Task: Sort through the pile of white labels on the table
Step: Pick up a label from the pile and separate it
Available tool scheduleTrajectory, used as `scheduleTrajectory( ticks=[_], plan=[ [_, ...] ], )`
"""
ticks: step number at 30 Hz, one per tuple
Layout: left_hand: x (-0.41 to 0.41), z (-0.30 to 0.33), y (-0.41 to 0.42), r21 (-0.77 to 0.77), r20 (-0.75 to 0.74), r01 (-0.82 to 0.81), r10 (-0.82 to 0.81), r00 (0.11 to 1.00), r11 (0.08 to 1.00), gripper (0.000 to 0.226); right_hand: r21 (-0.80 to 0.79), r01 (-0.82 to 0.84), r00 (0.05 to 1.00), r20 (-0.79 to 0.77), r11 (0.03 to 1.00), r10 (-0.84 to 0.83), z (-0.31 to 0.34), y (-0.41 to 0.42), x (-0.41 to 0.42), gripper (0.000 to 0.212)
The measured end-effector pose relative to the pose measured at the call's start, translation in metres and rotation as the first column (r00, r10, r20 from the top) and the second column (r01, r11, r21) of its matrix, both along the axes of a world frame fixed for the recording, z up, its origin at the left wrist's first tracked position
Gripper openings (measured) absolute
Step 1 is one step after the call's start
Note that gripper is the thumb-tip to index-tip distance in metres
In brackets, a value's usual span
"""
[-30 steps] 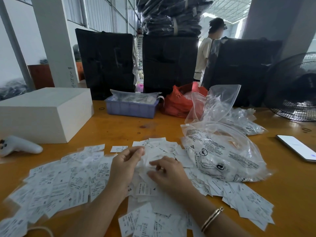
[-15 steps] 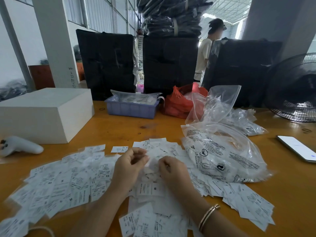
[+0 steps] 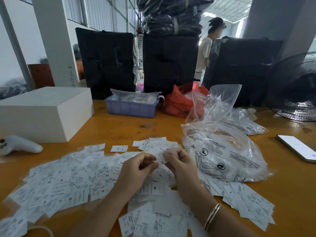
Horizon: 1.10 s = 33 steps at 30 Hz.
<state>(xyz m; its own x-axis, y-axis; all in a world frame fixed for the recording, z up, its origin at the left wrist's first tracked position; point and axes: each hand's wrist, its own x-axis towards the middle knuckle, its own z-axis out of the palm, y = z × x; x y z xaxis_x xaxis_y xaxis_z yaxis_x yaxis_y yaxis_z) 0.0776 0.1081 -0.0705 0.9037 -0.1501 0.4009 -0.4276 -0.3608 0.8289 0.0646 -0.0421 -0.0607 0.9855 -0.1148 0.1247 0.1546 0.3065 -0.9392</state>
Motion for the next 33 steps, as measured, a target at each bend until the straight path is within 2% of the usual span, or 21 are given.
scheduleTrajectory(
  ticks=[4, 6, 16, 22, 29, 33],
  plan=[
    [-0.0005, 0.0008, -0.0007, -0.006, -0.021, 0.015, -0.015, 1.000, 1.000, 0.020, 0.032, 0.009, 1.000, 0.017, 0.999, -0.009, -0.0022, 0.0007, -0.0003, 0.002],
    [-0.0008, 0.0009, -0.0006, -0.032, -0.027, 0.025, -0.026, 0.999, 0.999, 0.018, 0.052, 0.006, 1.000, 0.025, 0.999, -0.008, -0.0024, -0.0008, -0.0002, 0.005],
    [0.0032, 0.0004, 0.0022, -0.221, -0.091, -0.050, 0.031, 0.995, 0.974, 0.013, -0.063, -0.049, 0.999, 0.018, 0.997, 0.050, -0.0021, 0.0013, -0.0028, 0.011],
    [0.0021, 0.0001, 0.0014, -0.195, -0.080, -0.018, 0.002, 0.997, 0.981, 0.016, -0.331, 0.005, 0.996, 0.089, 0.944, 0.025, -0.0037, 0.0043, -0.0054, 0.007],
    [0.0002, 0.0012, 0.0033, -0.248, -0.107, 0.030, -0.058, 0.993, 0.968, 0.018, -0.380, 0.056, 0.993, 0.120, 0.923, -0.011, -0.0025, 0.0043, -0.0052, 0.009],
    [-0.0004, 0.0025, 0.0028, -0.211, -0.094, 0.009, -0.029, 0.995, 0.977, 0.023, -0.445, 0.074, 0.989, 0.147, 0.893, -0.008, -0.0027, 0.0042, -0.0050, 0.011]
  ],
)
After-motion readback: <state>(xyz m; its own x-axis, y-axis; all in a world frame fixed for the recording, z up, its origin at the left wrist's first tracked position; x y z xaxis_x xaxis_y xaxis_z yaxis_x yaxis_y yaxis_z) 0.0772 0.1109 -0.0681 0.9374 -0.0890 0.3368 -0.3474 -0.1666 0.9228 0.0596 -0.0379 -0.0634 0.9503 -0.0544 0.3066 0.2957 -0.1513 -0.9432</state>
